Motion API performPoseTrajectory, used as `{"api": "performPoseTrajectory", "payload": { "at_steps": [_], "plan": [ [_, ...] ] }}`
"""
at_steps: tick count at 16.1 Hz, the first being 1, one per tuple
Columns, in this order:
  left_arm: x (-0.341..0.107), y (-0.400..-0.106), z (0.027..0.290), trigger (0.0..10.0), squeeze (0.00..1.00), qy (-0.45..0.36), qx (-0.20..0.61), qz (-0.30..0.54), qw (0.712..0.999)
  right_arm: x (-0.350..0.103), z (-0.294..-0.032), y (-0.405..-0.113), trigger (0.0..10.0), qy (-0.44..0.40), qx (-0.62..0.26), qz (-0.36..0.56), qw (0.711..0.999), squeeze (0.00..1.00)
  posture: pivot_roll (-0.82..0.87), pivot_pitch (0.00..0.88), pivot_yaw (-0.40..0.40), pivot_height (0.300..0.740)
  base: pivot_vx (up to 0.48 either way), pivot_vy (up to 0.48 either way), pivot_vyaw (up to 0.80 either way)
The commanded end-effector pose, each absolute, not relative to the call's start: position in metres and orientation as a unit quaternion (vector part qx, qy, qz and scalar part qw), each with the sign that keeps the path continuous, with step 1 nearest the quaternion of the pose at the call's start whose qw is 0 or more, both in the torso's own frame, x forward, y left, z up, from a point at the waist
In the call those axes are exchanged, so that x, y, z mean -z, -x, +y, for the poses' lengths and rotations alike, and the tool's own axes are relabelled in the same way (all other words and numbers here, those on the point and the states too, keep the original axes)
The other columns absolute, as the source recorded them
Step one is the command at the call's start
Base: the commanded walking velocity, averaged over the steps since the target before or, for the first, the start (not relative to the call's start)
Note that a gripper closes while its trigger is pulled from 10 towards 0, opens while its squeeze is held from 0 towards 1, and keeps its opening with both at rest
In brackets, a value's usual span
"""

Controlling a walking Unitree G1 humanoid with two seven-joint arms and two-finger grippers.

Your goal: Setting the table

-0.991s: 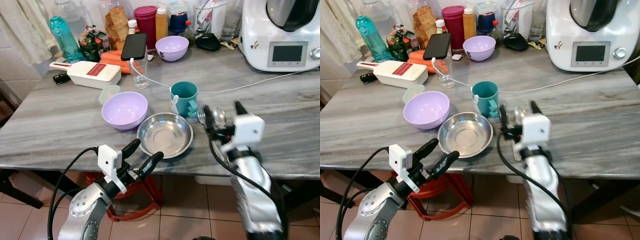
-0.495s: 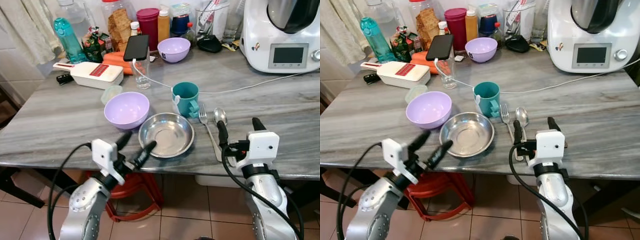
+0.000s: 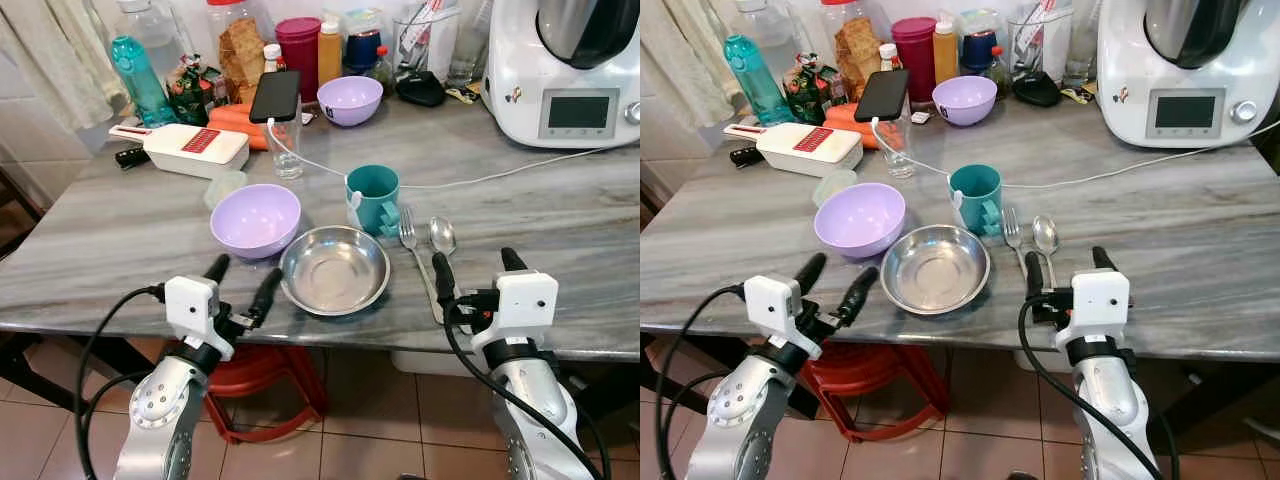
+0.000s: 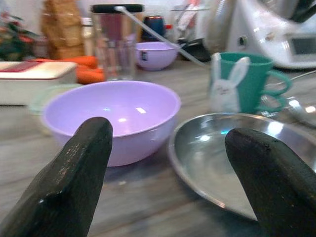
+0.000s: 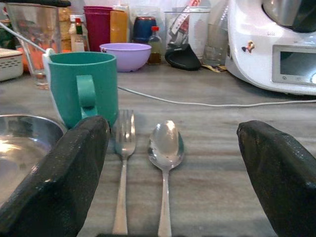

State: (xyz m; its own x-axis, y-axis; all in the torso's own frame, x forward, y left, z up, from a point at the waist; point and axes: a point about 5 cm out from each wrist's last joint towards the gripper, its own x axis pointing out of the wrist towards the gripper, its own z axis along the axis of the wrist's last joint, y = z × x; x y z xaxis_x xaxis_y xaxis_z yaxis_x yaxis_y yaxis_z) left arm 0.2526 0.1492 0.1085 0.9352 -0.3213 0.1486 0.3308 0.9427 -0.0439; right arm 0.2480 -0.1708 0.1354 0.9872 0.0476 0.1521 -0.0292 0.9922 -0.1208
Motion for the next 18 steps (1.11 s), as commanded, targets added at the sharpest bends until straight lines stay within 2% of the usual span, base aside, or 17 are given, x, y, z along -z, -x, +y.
{"api": "performPoseTrajectory", "payload": {
  "at_steps": [1, 7, 18],
  "plan": [
    [-0.105, -0.251, 0.159, 10.0, 0.00, 0.011, 0.133, -0.060, 0.989, -0.140, -0.165, -0.248, 10.0, 0.053, -0.029, -0.087, 0.994, 0.00, -0.11, 0.018, 0.101, 0.740, 0.000, 0.000, 0.00],
    [-0.100, -0.260, 0.164, 10.0, 0.00, -0.007, 0.077, -0.041, 0.996, -0.141, -0.162, -0.255, 10.0, 0.072, -0.044, -0.087, 0.993, 0.00, -0.10, 0.002, 0.092, 0.740, 0.000, 0.000, 0.00],
    [-0.101, -0.265, 0.169, 10.0, 0.00, -0.032, 0.032, -0.054, 0.998, -0.143, -0.144, -0.256, 10.0, 0.105, -0.090, -0.098, 0.986, 0.00, -0.10, 0.009, 0.098, 0.740, 0.000, 0.000, 0.80]
  ]
}}
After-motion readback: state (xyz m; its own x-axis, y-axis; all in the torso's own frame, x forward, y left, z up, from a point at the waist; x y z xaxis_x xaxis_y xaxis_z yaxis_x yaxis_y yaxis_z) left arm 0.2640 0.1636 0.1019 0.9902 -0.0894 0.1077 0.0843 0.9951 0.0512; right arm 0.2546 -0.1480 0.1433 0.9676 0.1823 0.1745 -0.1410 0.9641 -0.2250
